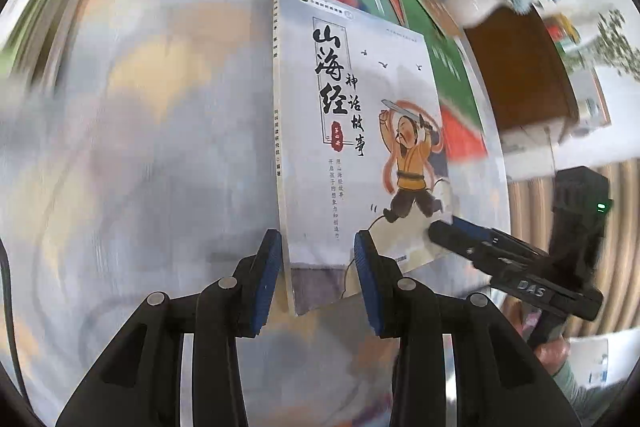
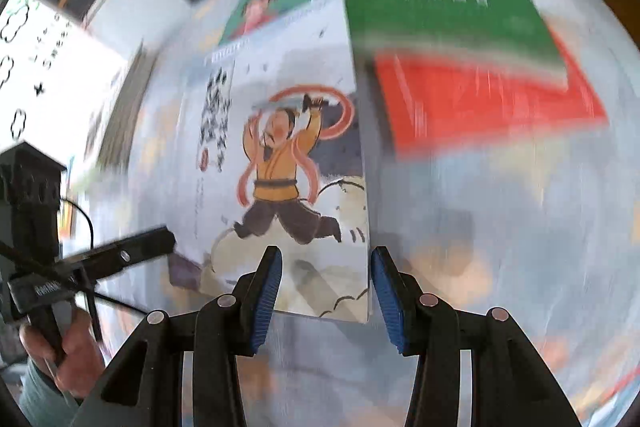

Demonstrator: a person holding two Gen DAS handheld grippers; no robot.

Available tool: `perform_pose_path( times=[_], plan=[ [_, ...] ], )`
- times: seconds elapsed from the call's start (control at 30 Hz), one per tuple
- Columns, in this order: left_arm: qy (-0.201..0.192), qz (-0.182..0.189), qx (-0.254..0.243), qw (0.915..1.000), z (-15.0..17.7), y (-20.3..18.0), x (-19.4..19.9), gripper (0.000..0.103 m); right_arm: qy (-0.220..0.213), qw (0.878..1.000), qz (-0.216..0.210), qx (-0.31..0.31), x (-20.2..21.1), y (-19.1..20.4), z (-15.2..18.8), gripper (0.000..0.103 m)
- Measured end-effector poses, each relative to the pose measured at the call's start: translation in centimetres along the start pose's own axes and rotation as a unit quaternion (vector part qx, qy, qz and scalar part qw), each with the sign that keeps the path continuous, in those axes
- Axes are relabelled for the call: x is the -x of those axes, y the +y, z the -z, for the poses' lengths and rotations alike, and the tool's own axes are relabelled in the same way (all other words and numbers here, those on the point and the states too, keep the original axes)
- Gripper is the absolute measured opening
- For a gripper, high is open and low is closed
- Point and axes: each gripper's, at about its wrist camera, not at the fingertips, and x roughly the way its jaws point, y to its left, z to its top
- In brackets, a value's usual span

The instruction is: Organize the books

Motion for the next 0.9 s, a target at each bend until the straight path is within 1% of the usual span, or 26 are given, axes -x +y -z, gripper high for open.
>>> perform_pose_path(
  times=[0.07, 0.13, 0.2, 0.23, 0.3, 0.33, 0.37, 0.4, 0.43, 0.47, 0.5, 0.53, 0.57, 0.6, 0.63, 0.67, 0.73, 0.77, 0.8, 0.87, 0.9],
  plan=[
    [0.016, 0.015, -0.001, 0.9998, 1.5, 0.2, 0.2, 0.033, 0.0, 1.0, -0.003, 0.01, 0.6, -0.2, 2.2, 0.044],
    [0.014, 0.015, -0.001, 0.9998, 2.1, 0.2, 0.5, 0.033, -0.007, 1.0, -0.003, -0.007, 1.5, -0.9, 2.9, 0.044],
    [-0.005, -0.003, 0.01, 0.9999, 2.2, 0.5, 0.8, 0.033, -0.025, 0.999, -0.007, -0.033, 2.1, -1.7, 2.3, 0.044],
    [-0.007, -0.003, 0.015, 0.9999, 2.1, 0.6, 0.6, 0.033, -0.032, 0.999, -0.002, -0.037, 2.2, -1.8, 2.1, 0.043],
    [-0.016, 0.003, 0.025, 0.9996, 1.9, 0.8, 0.4, 0.033, -0.052, 0.998, 0.033, -0.019, 1.8, -1.4, 1.7, 0.039],
    [-0.017, 0.007, 0.028, 0.9995, 1.9, 0.8, 0.4, 0.033, -0.055, 0.997, 0.054, -0.01, 1.1, -0.9, 1.3, 0.036],
    [-0.016, 0.015, 0.032, 0.9992, 1.9, 0.8, 0.2, 0.033, -0.056, 0.996, 0.065, -0.009, 0.6, -0.5, 1.2, 0.035],
    [-0.014, 0.022, 0.036, 0.999, 2.1, 0.8, 0.1, 0.033, -0.071, 0.995, 0.066, -0.01, 0.7, -0.2, 1.5, 0.031],
    [-0.013, 0.029, 0.041, 0.9986, 2.1, 0.9, 0.1, 0.033, -0.074, 0.996, 0.05, -0.008, 0.7, 0.2, 1.9, 0.032],
    [-0.015, 0.037, 0.053, 0.9978, 2.1, 1.2, 0.1, 0.033, -0.075, 0.996, 0.05, -0.004, 0.6, 0.7, 2.1, 0.032],
    [-0.016, 0.049, 0.061, 0.9968, 2.2, 1.3, 0.2, 0.033, -0.075, 0.996, 0.052, 0.0, 0.3, 1.2, 2.4, 0.032],
    [-0.016, 0.072, 0.071, 0.9947, 2.3, 1.4, 0.3, 0.033, -0.078, 0.996, 0.051, 0.002, 0.1, 1.4, 2.7, 0.032],
    [-0.019, 0.115, 0.086, 0.9894, 2.4, 1.4, 0.6, 0.033, -0.08, 0.996, 0.042, -0.002, 0.0, 1.3, 2.9, 0.032],
    [-0.026, 0.148, 0.093, 0.9842, 2.4, 1.1, 0.8, 0.033, -0.079, 0.996, 0.034, -0.008, 0.0, 1.0, 2.9, 0.032],
    [-0.036, 0.166, 0.085, 0.9817, 2.5, 0.4, 1.4, 0.033, -0.079, 0.996, 0.025, -0.016, 0.0, 0.8, 2.9, 0.032],
    [-0.041, 0.167, 0.069, 0.9826, 2.5, -0.4, 1.8, 0.033, -0.078, 0.997, 0.012, -0.025, 0.0, 0.4, 2.8, 0.032],
    [-0.044, 0.151, 0.047, 0.9865, 2.4, -1.3, 1.9, 0.033, -0.076, 0.996, -0.006, -0.038, -0.1, -0.1, 2.6, 0.032],
    [-0.043, 0.128, 0.044, 0.9899, 2.3, -1.4, 1.5, 0.03, -0.076, 0.996, -0.011, -0.043, 0.0, -0.2, 2.6, 0.032],
    [-0.041, 0.11, 0.049, 0.9919, 2.3, -1.1, 1.1, 0.02, -0.076, 0.996, -0.016, -0.049, 0.0, -0.3, 2.7, 0.032],
    [-0.039, 0.075, 0.06, 0.9946, 2.5, -0.2, 0.5, 0.012, -0.077, 0.995, -0.022, -0.06, 0.5, -0.6, 3.3, 0.032],
    [-0.039, 0.063, 0.063, 0.9953, 2.7, 0.2, 0.2, 0.01, -0.077, 0.995, -0.026, -0.065, 0.6, -0.7, 3.5, 0.032]
  ],
)
